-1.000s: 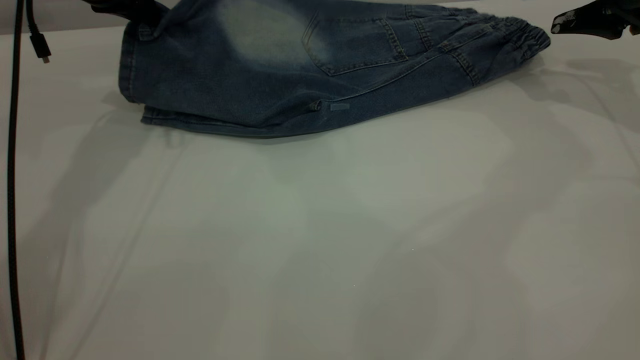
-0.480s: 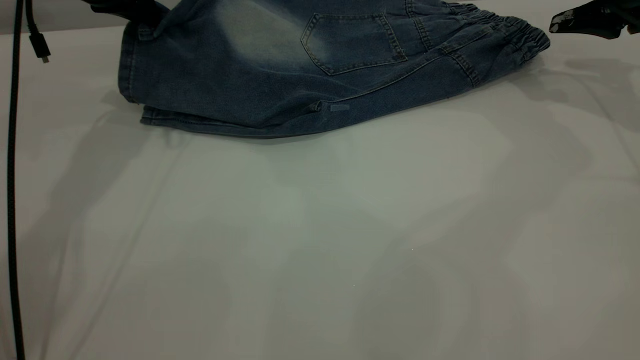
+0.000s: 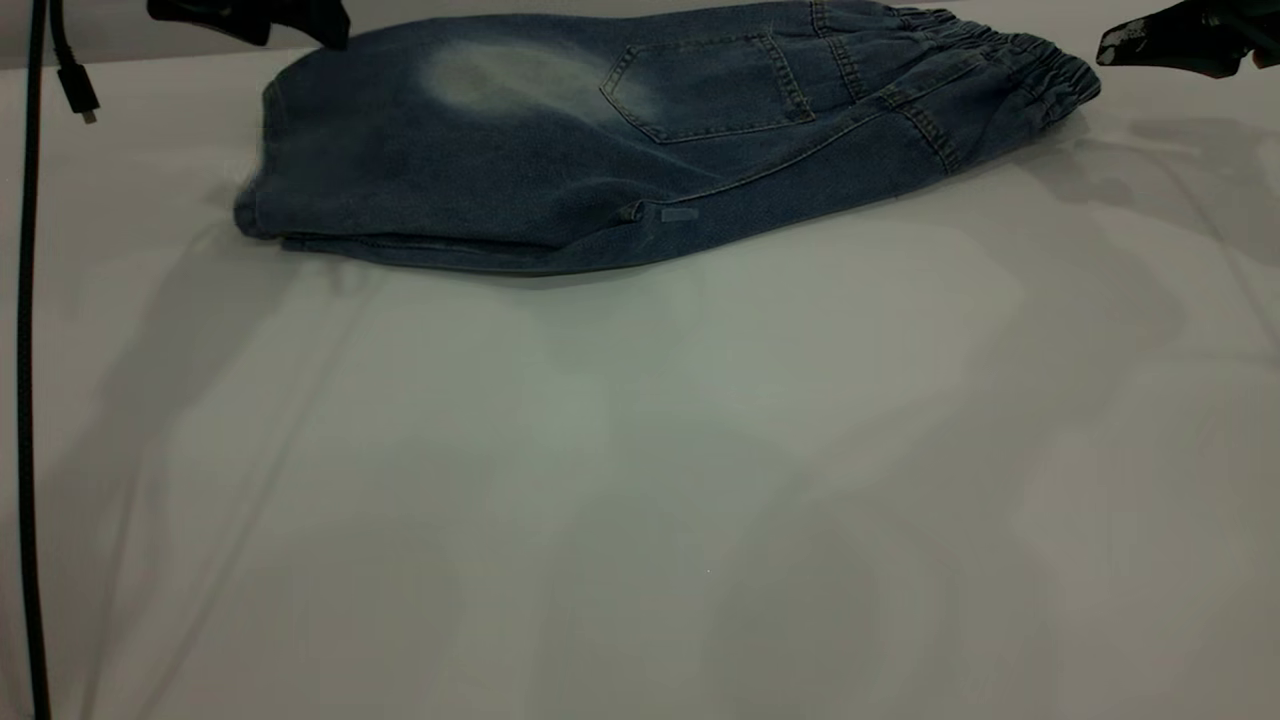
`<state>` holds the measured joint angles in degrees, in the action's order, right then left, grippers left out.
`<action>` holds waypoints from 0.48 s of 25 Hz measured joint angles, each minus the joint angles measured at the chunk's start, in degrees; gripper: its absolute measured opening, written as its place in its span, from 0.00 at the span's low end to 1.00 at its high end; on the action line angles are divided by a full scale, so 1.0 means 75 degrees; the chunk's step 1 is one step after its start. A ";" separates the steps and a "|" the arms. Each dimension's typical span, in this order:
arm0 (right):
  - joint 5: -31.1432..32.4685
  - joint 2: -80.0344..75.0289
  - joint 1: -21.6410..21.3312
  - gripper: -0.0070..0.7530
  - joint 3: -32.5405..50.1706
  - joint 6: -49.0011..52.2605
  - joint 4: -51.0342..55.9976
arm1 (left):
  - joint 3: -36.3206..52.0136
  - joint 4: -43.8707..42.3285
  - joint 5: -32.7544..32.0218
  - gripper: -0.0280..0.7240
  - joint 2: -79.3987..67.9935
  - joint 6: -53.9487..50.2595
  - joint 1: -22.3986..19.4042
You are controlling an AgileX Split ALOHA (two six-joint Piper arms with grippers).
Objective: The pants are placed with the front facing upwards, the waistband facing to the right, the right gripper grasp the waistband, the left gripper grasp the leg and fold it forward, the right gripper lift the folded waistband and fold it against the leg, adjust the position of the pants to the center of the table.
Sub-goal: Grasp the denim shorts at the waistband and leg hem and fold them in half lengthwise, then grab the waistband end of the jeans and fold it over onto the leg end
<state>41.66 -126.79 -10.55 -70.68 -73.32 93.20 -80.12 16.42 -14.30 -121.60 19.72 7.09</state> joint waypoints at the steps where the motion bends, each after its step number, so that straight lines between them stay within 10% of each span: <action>1: 0.0072 0.0000 0.0000 0.73 0.0000 0.0088 -0.0027 | 0.0000 0.0000 0.0094 0.73 0.0000 0.0000 0.0000; 12: -0.0259 -0.0452 -0.0006 0.73 -0.0010 0.1057 -0.0428 | 0.0000 0.0015 0.0060 0.77 0.0000 0.0000 0.0000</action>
<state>39.72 -130.18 -10.60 -70.75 -65.40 89.99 -80.12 16.53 -13.85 -121.60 19.72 7.09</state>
